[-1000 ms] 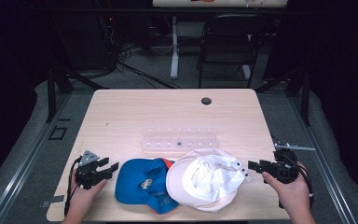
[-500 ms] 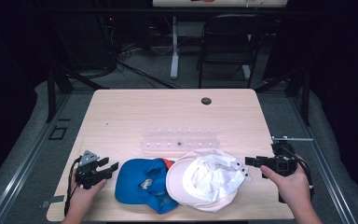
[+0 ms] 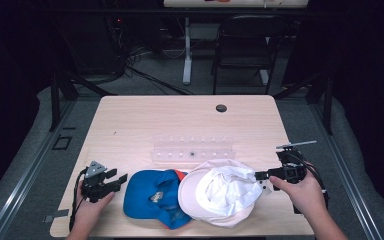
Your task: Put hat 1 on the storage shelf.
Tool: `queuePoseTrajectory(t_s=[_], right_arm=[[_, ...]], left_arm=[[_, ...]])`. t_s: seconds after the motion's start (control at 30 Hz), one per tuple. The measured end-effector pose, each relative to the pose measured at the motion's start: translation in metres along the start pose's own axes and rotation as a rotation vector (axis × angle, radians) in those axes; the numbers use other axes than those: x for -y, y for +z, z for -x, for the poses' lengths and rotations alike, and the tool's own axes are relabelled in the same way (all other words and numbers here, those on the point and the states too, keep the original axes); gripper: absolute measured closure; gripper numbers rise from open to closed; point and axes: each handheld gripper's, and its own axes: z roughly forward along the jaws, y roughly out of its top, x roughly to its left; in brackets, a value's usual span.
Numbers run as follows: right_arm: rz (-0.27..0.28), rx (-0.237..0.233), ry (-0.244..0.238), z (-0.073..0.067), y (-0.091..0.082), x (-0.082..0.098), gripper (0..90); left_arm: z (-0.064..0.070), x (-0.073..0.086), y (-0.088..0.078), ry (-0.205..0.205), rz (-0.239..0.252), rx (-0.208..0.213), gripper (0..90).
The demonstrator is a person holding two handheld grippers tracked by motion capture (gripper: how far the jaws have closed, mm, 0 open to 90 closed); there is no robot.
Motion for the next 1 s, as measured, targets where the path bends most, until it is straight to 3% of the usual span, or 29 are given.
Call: queuePoseTrajectory(t_s=[0.47,0.53,0.6,0.67,0.77,0.8,0.83,0.93,1.0], right_arm=[[-0.18,-0.009,0.103,0.009,0.025,-0.005,49.4],[-0.173,-0.009,0.122,0.007,0.027,-0.005,50.0],[-0.216,-0.029,0.147,0.008,0.032,-0.005,54.1],[-0.25,-0.041,0.141,0.008,0.034,-0.006,56.9],[-0.238,-0.034,0.161,0.004,0.038,-0.005,60.7],[-0.284,-0.028,0.132,0.003,0.038,-0.007,65.6],[-0.266,-0.025,0.154,0.001,0.04,-0.006,67.7],[-0.31,-0.033,0.135,0.002,0.038,-0.009,77.1],[-0.309,-0.032,0.139,0.0,0.038,-0.009,80.3]], left_arm=[[0.001,0.0,0.001,0.001,0.007,-0.002,49.0],[0.001,0.0,0.002,0.001,0.008,-0.002,49.0],[0.0,0.0,0.001,-0.001,0.008,-0.003,49.0],[0.0,0.0,0.002,0.0,0.007,-0.003,49.0],[0.0,0.0,0.002,-0.001,0.008,-0.003,49.0],[0.0,0.0,0.002,0.002,0.008,-0.002,49.0],[0.001,0.0,0.002,0.003,0.008,-0.002,49.0],[0.001,0.0,0.002,0.004,0.007,-0.002,49.0],[0.001,0.0,0.002,0.003,0.009,-0.001,49.0]])
